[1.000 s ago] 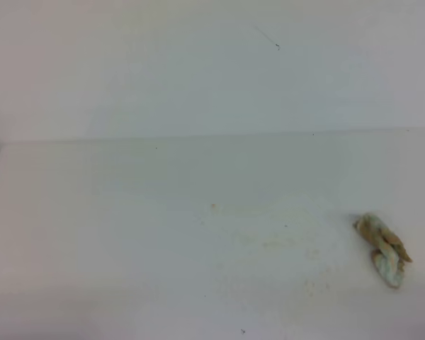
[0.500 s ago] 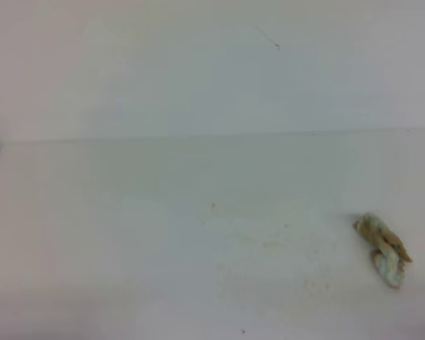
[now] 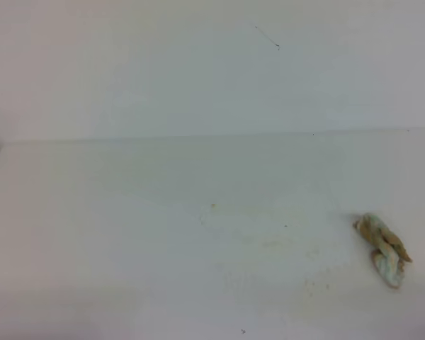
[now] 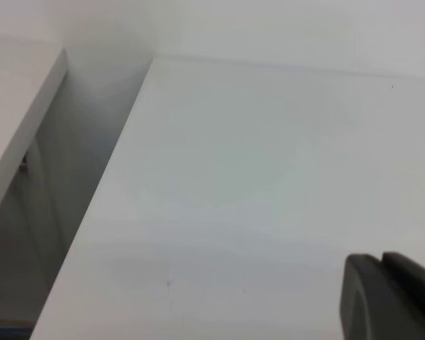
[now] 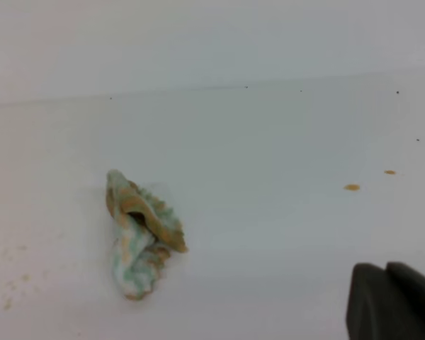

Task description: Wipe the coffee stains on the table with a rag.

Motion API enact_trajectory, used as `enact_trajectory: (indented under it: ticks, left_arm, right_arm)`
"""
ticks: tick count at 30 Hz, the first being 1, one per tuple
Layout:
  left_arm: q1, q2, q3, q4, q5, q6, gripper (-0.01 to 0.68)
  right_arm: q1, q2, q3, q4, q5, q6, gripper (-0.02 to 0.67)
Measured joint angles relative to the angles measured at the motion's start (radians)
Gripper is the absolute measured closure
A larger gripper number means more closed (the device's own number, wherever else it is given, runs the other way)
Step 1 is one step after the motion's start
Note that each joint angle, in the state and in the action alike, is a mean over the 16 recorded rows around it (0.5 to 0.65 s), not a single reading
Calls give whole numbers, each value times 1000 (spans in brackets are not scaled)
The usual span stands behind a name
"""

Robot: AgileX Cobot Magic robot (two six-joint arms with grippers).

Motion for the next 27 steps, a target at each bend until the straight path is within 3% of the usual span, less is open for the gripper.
enact_trajectory:
  ticks: [27]
  left_arm:
    - [0,0,0,0,0,0,675]
  right_arm:
    - [0,0,0,0,0,0,648]
